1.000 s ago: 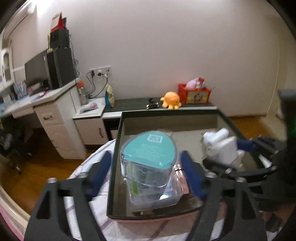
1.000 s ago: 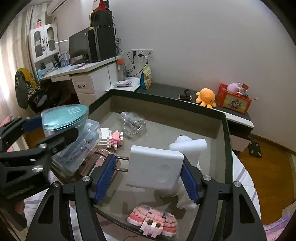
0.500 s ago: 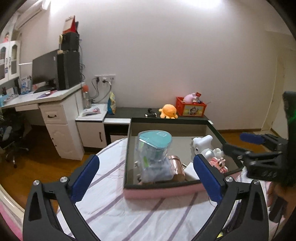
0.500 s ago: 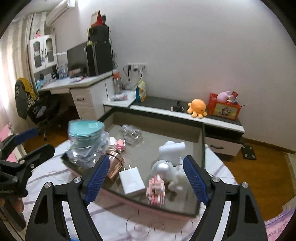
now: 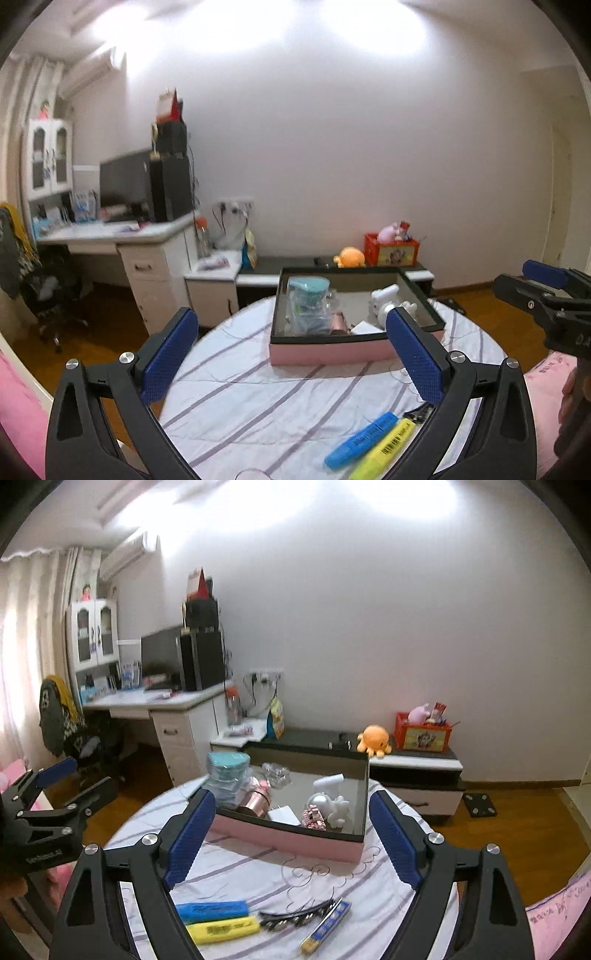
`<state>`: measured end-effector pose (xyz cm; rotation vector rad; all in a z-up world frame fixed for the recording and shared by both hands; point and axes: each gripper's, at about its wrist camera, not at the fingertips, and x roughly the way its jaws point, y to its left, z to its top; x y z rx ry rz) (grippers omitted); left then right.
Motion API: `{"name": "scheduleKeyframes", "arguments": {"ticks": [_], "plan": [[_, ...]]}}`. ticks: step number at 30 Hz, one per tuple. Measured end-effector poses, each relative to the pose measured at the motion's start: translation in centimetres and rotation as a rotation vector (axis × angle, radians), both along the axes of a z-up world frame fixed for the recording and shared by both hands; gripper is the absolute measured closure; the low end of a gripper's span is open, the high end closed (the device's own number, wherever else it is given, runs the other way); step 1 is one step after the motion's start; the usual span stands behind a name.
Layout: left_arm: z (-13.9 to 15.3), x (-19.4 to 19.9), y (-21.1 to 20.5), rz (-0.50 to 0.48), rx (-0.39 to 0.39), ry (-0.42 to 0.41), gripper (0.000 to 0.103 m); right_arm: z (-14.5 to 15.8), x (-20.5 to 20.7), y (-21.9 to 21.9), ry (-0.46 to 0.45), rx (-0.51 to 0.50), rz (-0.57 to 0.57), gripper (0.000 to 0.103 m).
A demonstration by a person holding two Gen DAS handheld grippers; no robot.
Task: Organize rigid objects
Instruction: 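Lift both open tools out of the pink box back over the bed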
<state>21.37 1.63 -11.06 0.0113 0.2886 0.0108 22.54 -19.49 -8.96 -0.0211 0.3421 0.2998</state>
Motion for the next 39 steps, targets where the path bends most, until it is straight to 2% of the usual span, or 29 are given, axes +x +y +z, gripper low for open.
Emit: {"name": "scheduleKeyframes", "arguments": {"ticks": [8, 17, 25, 35, 39], "plan": [[1.8, -5.7, -2.2, 0.013, 0.07, -0.083, 0.0, 1.4, -6.4, -0.2, -0.113, 0.006, -0.067, 0.016], [3.1, -8.9, -3.1, -0.008, 0.063, -0.126, 0.0, 2.2, -9.9, -0.5, -0.171, 0.005, -0.122, 0.016], [3.2, -9.9, -3.3, -0.008, 0.053, -0.13, 0.0, 2.0, -11.0, -1.0, -0.184, 0.016, -0.17, 0.015], [2.5, -9.4, -3.1, 0.003, 0.054, -0.104, 0.0, 1.6, -11.4, -1.5, -0.181, 0.015, -0.175, 0.015], [1.8, -8.6, -2.9, -0.001, 0.063, -0.077, 0.0, 1.1, -10.8, -1.6, -0.154, 0.013, -0.176, 0.015]]}}
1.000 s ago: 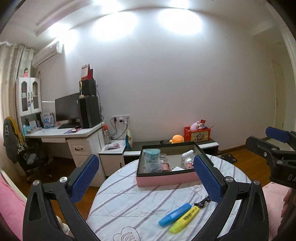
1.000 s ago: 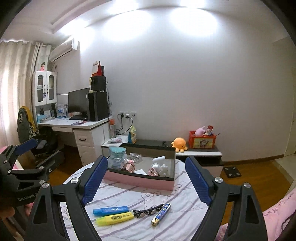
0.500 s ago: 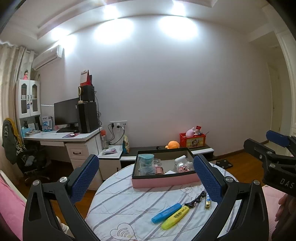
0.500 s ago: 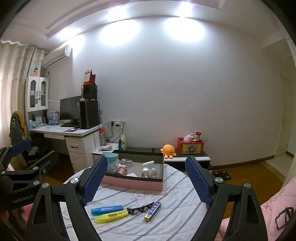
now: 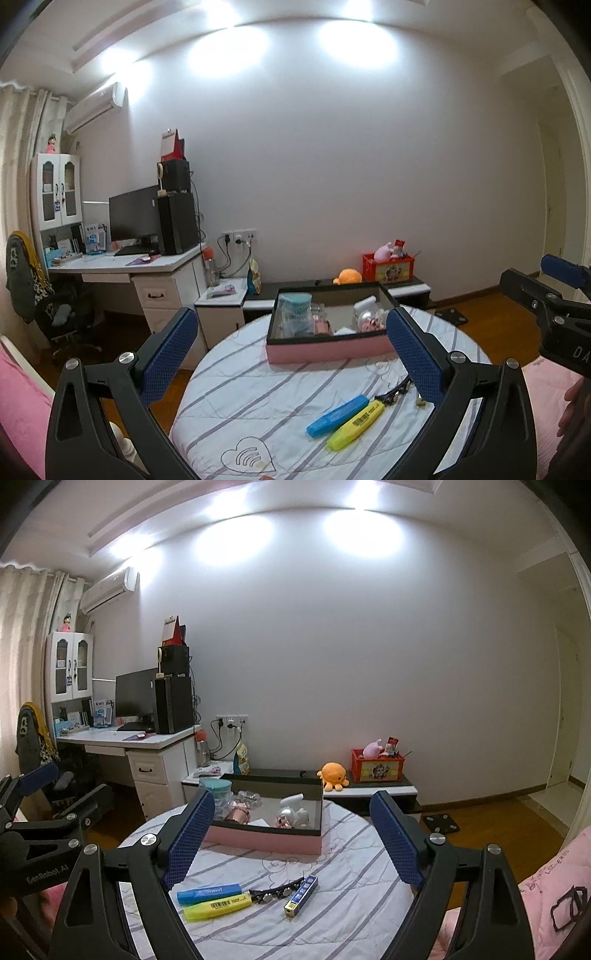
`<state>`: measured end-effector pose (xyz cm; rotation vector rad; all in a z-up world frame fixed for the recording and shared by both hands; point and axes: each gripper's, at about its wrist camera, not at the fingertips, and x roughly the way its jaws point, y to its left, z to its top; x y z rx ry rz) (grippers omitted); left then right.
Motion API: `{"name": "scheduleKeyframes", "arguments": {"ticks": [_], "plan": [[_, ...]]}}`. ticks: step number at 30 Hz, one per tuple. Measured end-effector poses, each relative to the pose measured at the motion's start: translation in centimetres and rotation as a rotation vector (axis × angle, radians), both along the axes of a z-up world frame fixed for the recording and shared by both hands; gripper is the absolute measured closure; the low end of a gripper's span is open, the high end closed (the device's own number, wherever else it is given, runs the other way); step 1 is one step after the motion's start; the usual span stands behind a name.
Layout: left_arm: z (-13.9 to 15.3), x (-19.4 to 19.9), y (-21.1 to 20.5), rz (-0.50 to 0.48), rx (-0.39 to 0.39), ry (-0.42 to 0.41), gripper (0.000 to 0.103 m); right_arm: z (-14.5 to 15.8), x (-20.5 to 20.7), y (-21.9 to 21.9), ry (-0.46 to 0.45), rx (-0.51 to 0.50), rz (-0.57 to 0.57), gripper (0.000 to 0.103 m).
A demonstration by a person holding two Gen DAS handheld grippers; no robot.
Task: Organize rigid objects
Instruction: 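Lift both open tools out of the pink box back over the bed, then grasp the blue highlighter with the left tool while the right tool grasps the harmonica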
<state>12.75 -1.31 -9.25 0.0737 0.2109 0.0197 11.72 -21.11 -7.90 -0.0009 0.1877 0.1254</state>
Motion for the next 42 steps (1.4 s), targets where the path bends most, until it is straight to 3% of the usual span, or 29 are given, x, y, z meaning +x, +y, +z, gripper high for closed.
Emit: {"name": "scheduleKeyframes", "arguments": {"ticks": [7, 13, 17, 27, 29, 31, 33, 42], "plan": [[-4.1, 2.5, 1.3, 0.001, 0.025, 0.137, 0.0, -3.5, 2.9, -0.6, 0.131, -0.018, -0.022, 0.015], [-8.9, 5.4, 2.5, -0.054, -0.028, 0.309, 0.0, -10.2, 7.8, -0.8, 0.368, -0.047, -0.034, 0.015], [-11.1, 6.9, 2.6, -0.055, -0.015, 0.376, 0.0, -14.0, 10.7, -0.8, 0.486, -0.061, -0.038, 0.015], [-15.8, 10.6, 2.5, -0.06, 0.048, 0.539, 0.0, -16.6, 15.5, -0.6, 0.607, -0.096, -0.032, 0.016], [-16.3, 10.9, 2.2, -0.072, 0.057, 0.555, 0.0, -16.7, 15.5, -1.3, 0.616, -0.079, -0.025, 0.026], [-16.8, 11.4, 1.7, -0.077, 0.072, 0.564, 0.0, -16.9, 15.6, -2.6, 0.624, -0.042, -0.021, 0.049], [-17.1, 12.0, 1.1, -0.085, 0.08, 0.571, 0.0, -16.9, 15.9, -3.3, 0.629, -0.041, -0.023, 0.063], [-18.1, 14.9, -1.2, -0.196, 0.044, 0.646, 0.0, -16.8, 17.2, -3.9, 0.639, -0.065, 0.024, 0.064]]}}
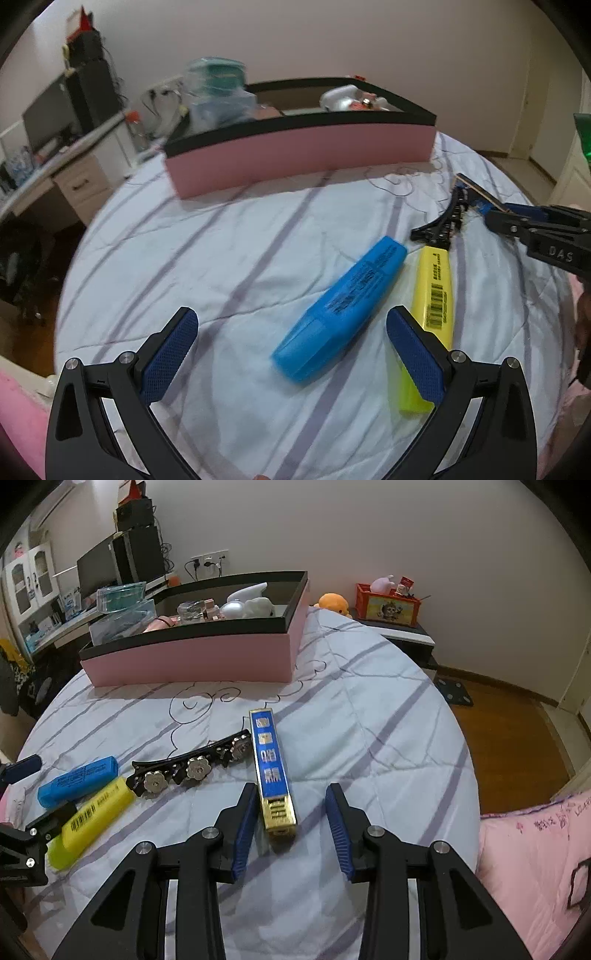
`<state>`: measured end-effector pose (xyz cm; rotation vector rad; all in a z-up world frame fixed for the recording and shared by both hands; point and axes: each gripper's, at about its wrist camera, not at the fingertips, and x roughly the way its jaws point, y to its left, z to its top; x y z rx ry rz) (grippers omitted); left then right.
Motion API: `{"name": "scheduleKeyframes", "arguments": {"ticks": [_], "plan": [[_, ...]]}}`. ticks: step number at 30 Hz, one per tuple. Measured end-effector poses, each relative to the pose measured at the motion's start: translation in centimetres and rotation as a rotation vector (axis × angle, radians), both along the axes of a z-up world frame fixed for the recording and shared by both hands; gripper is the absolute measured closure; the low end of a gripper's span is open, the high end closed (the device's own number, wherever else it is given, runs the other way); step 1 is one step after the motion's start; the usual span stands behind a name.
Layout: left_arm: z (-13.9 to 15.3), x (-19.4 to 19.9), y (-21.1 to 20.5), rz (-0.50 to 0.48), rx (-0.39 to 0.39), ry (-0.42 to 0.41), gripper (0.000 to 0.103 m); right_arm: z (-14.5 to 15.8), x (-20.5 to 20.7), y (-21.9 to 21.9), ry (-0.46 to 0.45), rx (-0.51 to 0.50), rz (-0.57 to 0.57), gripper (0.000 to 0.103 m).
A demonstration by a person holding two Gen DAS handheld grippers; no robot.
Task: Organize rigid objects
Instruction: 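Grasp the blue highlighter with the left tool while the right tool grasps the harmonica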
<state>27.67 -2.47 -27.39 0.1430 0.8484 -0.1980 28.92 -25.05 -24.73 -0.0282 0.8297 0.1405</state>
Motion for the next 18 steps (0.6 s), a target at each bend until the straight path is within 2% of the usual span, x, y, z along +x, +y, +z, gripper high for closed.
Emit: {"name": "scheduleKeyframes", "arguments": {"ticks": [3, 6, 8, 11, 13, 15, 17, 18], "plan": [[-0.3, 0.9, -0.2, -0.001, -0.031, 0.038, 0.0, 0.0, 0.7, 0.3, -0.001, -0.02, 0.009, 0.063], [-0.5, 1.6, -0.2, -0.001, -0.042, 0.063, 0.002, -0.1, 1.4, 0.8, -0.001, -0.04, 0.024, 0.055], [-0.3, 1.8, -0.4, -0.001, -0.018, 0.056, 0.008, -0.1, 1.8, 1.0, 0.002, -0.047, 0.032, 0.052], [-0.3, 2.0, -0.7, -0.024, 0.013, 0.055, 0.009, -0.2, 2.2, 0.9, 0.004, -0.043, 0.037, 0.049], [-0.2, 1.9, -0.6, -0.031, 0.013, 0.051, 0.013, -0.3, 2.3, 0.7, 0.006, -0.035, 0.037, 0.047], [0.1, 1.7, -0.7, -0.042, 0.003, 0.037, 0.032, -0.3, 2.4, 0.6, 0.006, -0.028, 0.038, 0.047], [0.2, 1.6, -0.9, -0.051, 0.007, 0.033, 0.041, -0.3, 2.5, 0.6, 0.007, -0.024, 0.04, 0.047], [0.3, 1.5, -1.2, -0.06, 0.009, 0.027, 0.051, -0.3, 2.5, 0.6, 0.006, -0.025, 0.041, 0.047]]}}
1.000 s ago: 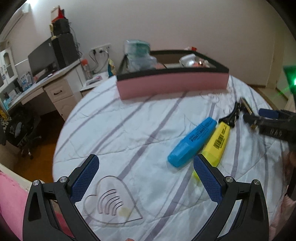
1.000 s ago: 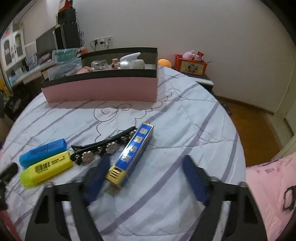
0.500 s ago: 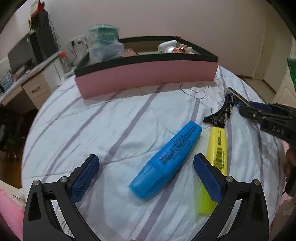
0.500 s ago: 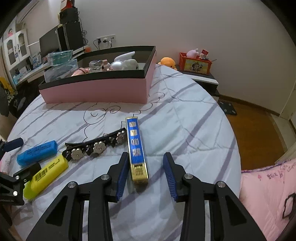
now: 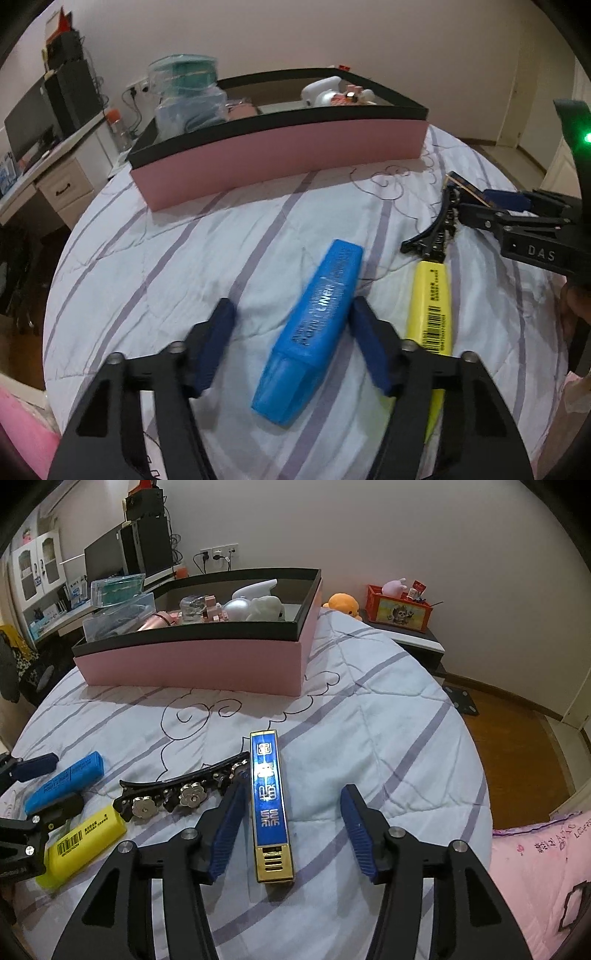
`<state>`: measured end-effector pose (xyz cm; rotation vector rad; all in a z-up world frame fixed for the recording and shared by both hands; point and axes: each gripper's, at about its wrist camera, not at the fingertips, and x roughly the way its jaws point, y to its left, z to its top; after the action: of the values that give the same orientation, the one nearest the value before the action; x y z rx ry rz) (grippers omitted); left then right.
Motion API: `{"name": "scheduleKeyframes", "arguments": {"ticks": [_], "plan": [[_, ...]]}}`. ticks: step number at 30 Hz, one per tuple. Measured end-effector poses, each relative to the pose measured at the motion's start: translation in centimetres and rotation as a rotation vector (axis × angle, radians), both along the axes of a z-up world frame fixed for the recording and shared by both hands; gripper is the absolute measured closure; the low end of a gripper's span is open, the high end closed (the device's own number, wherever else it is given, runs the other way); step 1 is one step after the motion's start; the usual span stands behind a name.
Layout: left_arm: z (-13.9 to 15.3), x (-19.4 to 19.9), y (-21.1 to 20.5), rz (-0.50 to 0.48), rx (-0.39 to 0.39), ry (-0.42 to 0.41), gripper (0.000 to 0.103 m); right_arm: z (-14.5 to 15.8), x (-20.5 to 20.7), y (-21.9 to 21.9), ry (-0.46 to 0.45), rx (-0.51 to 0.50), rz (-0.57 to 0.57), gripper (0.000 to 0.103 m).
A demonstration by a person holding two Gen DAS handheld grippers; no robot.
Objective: Organize rigid objects
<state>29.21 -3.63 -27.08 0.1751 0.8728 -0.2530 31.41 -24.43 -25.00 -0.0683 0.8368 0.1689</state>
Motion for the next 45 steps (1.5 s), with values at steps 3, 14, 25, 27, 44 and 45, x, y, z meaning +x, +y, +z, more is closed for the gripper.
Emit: {"name": "scheduleKeyframes", "arguments": {"ticks": [3, 14, 25, 27, 44, 45], "plan": [[0.3, -0.1, -0.4, 0.0, -0.013, -0.015, 0.073, 0.1, 0.0, 0.1, -0.004, 0.001, 0.007, 0.05], [0.1, 0.1, 0.2, 0.019, -0.067, -0.003, 0.077, 0.0, 0.5, 0.4, 0.001, 0.003, 0.026, 0.057], [1.9, -1.6, 1.8, 0.051, -0.15, -0.053, 0.077, 0.5, -1.8, -1.3, -0.033, 0.196, 0.043, 0.088], [2.5, -2.0, 2.1, 0.057, -0.159, -0.069, 0.077, 1.0, -2.5, -1.2, -0.052, 0.226, 0.052, 0.088], [8.3, -1.1, 5.2, 0.114, -0.184, -0.238, 0.077, 8.1, -4.0, 3.8, -0.219, 0.248, 0.206, 0.087], [8.5, -0.7, 5.3, 0.119, -0.184, -0.243, 0.077, 8.3, -3.6, 4.1, -0.223, 0.243, 0.212, 0.087]]}}
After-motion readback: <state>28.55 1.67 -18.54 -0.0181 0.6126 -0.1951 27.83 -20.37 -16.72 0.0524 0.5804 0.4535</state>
